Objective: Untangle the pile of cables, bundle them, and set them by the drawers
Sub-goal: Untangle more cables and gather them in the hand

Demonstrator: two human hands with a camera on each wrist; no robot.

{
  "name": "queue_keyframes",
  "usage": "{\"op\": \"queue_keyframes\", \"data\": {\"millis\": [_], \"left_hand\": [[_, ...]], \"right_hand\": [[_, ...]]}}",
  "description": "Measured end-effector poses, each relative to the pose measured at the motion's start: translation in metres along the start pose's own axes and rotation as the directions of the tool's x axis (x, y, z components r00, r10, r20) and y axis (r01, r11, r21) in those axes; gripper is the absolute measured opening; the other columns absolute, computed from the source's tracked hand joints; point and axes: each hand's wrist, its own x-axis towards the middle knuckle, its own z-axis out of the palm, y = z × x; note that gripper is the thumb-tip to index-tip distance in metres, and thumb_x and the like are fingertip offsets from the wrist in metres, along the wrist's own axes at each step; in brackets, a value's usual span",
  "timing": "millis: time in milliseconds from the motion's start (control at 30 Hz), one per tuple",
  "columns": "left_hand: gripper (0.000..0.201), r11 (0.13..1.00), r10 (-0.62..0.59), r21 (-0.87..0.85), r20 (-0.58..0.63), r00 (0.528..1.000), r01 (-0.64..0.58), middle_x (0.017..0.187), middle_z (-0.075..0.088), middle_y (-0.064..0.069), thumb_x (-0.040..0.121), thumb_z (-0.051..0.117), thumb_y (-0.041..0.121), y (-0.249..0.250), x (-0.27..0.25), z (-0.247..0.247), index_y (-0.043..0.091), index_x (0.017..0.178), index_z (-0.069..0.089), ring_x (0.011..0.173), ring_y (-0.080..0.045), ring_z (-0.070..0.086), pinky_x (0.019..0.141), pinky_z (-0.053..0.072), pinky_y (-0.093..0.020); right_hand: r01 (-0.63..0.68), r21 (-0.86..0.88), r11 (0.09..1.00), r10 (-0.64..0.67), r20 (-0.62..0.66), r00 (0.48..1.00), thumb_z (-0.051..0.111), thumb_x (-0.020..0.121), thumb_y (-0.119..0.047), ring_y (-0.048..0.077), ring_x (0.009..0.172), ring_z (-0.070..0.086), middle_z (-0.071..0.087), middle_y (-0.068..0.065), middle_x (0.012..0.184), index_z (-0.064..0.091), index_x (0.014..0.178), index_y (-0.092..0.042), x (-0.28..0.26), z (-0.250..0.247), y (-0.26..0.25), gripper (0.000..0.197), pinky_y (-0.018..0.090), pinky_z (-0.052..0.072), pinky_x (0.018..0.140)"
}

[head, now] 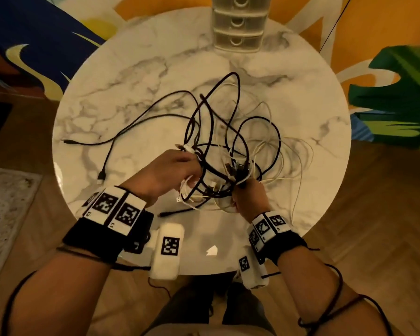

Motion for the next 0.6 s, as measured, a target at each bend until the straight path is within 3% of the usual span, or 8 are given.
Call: {"op": "queue_keyframes", "data": {"millis": [100,167,267,300,367,467,533,600], "left_hand": [[0.041,1.000,-0.019,-0.025,-0.018,1.000,0.018,0.076,0.063,-0.020,0.066,0.050,0.028,-0.013,-0.001,0.007,-0.006,0.083,0.065,0.062,-0.014,0.049,0.055,0.038,-0.026],[0.031,0.996,0.020,0.088,-0.043,0.999,-0.016,0.076,0.064,-0.019,0.075,0.056,0.026,-0.024,0.003,0.009,-0.003,0.080,0.066,0.062,-0.014,0.051,0.058,0.038,-0.027],[0.020,0.930,0.115,0.367,-0.261,0.959,-0.012,0.069,0.063,-0.005,0.084,0.057,0.018,-0.033,0.010,0.011,0.005,0.071,0.066,0.064,-0.016,0.055,0.063,0.042,-0.030],[0.020,0.939,0.102,0.344,-0.303,0.947,0.009,0.067,0.062,-0.004,0.083,0.057,0.019,-0.035,0.012,0.012,0.007,0.069,0.064,0.064,-0.018,0.056,0.063,0.043,-0.030],[0.021,0.999,-0.013,0.044,-0.285,0.958,0.027,0.062,0.058,-0.007,0.083,0.057,0.019,-0.033,0.017,0.018,0.008,0.066,0.060,0.059,-0.020,0.052,0.059,0.043,-0.031],[0.017,0.900,-0.188,-0.424,-0.162,0.969,0.104,0.072,0.057,-0.014,0.088,0.052,0.010,-0.020,0.015,0.026,0.004,0.074,0.059,0.054,-0.017,0.043,0.050,0.039,-0.024],[0.020,0.895,-0.153,-0.439,-0.127,0.980,0.083,0.087,0.065,-0.017,0.089,0.046,0.007,-0.015,0.015,0.029,0.000,0.083,0.064,0.060,-0.016,0.053,0.055,0.041,-0.025],[0.024,0.952,-0.063,-0.304,-0.109,0.992,0.027,0.096,0.068,-0.020,0.088,0.047,0.010,-0.012,0.014,0.031,-0.006,0.089,0.065,0.073,-0.018,0.061,0.062,0.047,-0.028]], "right_hand": [[0.067,-0.013,0.998,-0.067,-0.009,0.998,0.048,0.090,-0.016,0.027,0.070,0.062,0.063,0.011,0.067,0.058,0.065,-0.011,0.001,-0.002,0.002,0.028,0.043,0.051,0.071],[0.115,0.009,0.993,-0.115,-0.008,0.993,0.048,0.092,-0.022,0.025,0.075,0.059,0.065,0.015,0.078,0.066,0.083,-0.003,0.002,-0.002,0.007,0.028,0.039,0.048,0.069],[0.020,0.255,0.967,0.005,-0.097,0.995,0.055,0.092,-0.031,0.024,0.058,0.059,0.064,0.012,0.061,0.066,0.067,-0.008,0.000,-0.001,0.016,0.035,0.037,0.047,0.059],[-0.026,0.372,0.928,0.082,-0.136,0.987,0.057,0.091,-0.033,0.021,0.049,0.054,0.060,0.009,0.053,0.061,0.057,-0.012,-0.002,-0.001,0.019,0.041,0.033,0.044,0.052],[-0.062,0.576,0.815,0.185,-0.158,0.970,0.057,0.092,-0.035,0.012,0.038,0.042,0.048,0.005,0.048,0.048,0.051,-0.015,-0.009,-0.004,0.016,0.046,0.022,0.033,0.040],[-0.016,0.692,0.722,0.152,-0.136,0.979,0.052,0.095,-0.034,0.009,0.036,0.033,0.040,-0.001,0.045,0.044,0.058,-0.017,-0.021,-0.013,0.002,0.042,0.017,0.024,0.034],[0.054,0.636,0.770,0.031,-0.122,0.992,0.051,0.096,-0.034,0.009,0.038,0.035,0.043,-0.004,0.045,0.048,0.060,-0.018,-0.025,-0.014,-0.008,0.039,0.018,0.026,0.036],[0.152,0.541,0.827,-0.110,-0.109,0.988,0.050,0.097,-0.030,0.007,0.040,0.040,0.049,-0.005,0.045,0.052,0.060,-0.019,-0.027,-0.011,-0.018,0.038,0.019,0.032,0.042]]}}
